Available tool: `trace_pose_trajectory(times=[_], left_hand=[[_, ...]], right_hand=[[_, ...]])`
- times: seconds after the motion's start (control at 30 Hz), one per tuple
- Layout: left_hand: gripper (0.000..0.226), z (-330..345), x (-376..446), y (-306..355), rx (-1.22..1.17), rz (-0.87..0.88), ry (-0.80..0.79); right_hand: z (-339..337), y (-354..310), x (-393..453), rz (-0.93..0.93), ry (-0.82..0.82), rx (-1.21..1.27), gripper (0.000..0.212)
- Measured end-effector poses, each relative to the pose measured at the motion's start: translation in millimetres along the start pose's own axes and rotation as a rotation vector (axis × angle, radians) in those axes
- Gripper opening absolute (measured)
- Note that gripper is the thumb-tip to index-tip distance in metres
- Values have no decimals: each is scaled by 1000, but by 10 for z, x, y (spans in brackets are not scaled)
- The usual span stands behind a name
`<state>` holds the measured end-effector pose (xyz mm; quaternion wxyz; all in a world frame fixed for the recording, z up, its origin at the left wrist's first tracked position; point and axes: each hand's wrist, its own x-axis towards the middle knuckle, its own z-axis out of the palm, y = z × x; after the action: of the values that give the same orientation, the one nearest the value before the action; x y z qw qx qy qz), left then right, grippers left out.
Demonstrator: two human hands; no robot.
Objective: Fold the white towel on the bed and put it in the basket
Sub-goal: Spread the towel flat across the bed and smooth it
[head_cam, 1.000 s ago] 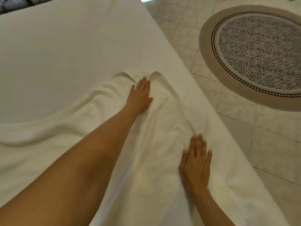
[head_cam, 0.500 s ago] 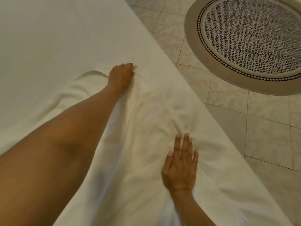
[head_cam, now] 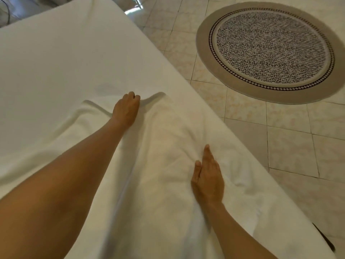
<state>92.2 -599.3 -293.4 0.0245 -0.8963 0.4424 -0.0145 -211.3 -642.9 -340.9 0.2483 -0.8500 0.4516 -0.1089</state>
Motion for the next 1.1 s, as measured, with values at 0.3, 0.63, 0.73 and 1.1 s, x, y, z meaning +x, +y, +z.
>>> trace_pose_trajectory(times=[0.3, 0.63, 0.73, 1.1], left_hand=[[18, -290, -652, 163, 135, 94, -130], [25, -403, -1198, -55, 52, 100, -179], [22, -454, -1390, -47, 87, 138, -224], [28, -1001, -1981, -323, 233, -127, -125]], right_hand=[[-621, 700, -696, 198, -113, -275, 48], [-748, 366, -835, 184, -47, -463, 23], [-805, 135, -958, 139, -19, -512, 14], [-933, -384, -1667, 14, -162, -279, 59]])
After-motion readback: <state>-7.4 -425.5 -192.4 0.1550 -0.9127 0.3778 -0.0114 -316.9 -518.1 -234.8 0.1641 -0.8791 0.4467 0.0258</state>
